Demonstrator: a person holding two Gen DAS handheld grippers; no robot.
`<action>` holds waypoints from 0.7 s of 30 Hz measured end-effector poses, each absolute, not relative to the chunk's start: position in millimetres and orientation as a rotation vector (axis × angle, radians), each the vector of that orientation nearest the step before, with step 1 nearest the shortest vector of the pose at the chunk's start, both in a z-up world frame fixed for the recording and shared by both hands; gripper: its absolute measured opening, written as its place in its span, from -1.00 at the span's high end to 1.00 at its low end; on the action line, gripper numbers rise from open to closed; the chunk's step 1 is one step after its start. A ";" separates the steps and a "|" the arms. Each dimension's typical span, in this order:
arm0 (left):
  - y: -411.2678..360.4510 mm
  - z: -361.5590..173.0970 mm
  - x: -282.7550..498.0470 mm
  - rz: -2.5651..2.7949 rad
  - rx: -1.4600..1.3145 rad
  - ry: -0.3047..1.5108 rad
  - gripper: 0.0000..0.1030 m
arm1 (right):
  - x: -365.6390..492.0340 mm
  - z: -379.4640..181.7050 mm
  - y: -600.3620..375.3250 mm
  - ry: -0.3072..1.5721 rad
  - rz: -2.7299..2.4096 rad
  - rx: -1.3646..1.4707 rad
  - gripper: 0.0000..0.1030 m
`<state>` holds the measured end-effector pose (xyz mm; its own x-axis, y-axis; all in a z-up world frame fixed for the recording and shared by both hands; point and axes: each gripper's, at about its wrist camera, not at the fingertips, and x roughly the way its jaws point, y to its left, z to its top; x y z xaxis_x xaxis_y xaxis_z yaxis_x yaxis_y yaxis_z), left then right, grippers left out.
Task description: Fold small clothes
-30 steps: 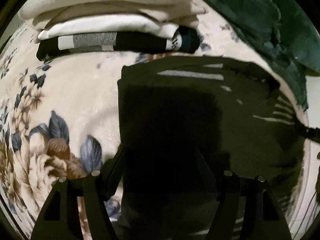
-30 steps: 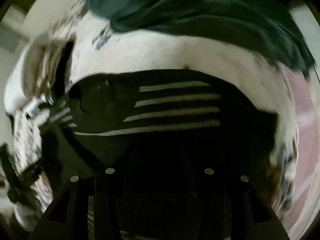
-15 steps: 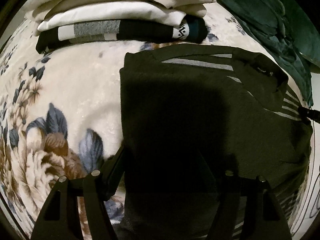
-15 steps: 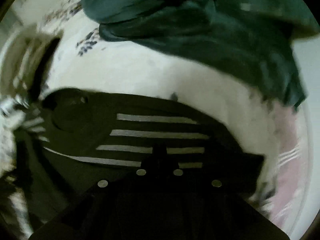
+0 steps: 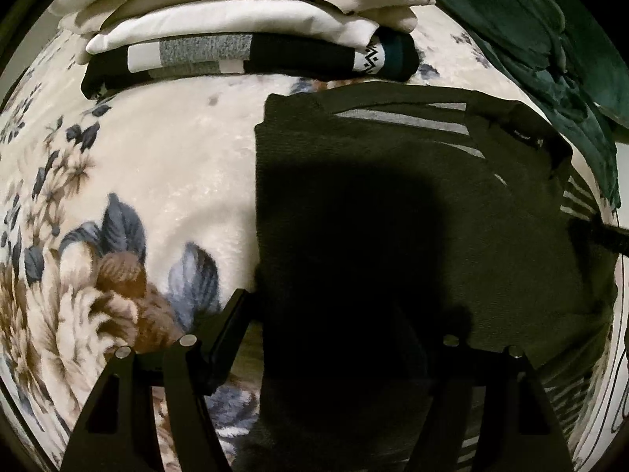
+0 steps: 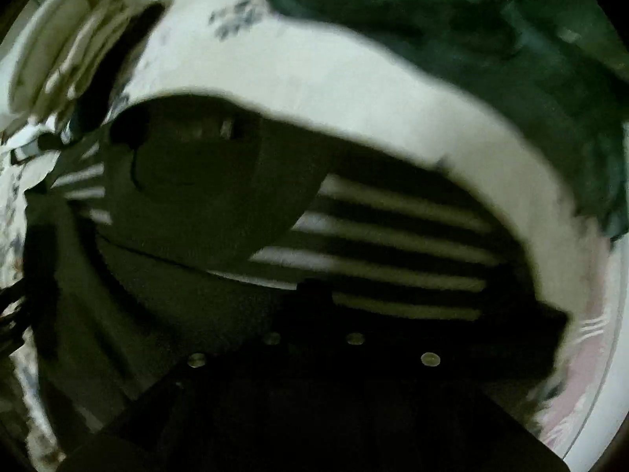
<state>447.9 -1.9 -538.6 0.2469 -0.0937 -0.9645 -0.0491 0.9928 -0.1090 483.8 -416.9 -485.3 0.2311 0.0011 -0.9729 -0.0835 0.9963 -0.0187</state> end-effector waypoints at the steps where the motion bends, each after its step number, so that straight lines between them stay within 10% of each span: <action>1: -2.0 -539.7 448.3 -0.029 -0.127 1.323 -0.36 | 483.0 -481.8 -421.2 1.316 0.027 -0.071 0.94; 8: 2.3 -540.5 442.2 -0.016 -0.140 1.333 -0.35 | 495.7 -489.5 -446.4 1.406 0.051 0.081 0.92; 12: 5.7 -527.1 437.3 -0.028 -0.152 1.319 -0.34 | 476.5 -452.6 -517.7 1.315 0.029 0.417 0.23; 21: 11.8 -529.5 445.0 -0.025 -0.164 1.308 -0.34 | 413.1 -455.9 -617.0 1.339 -0.174 0.555 0.00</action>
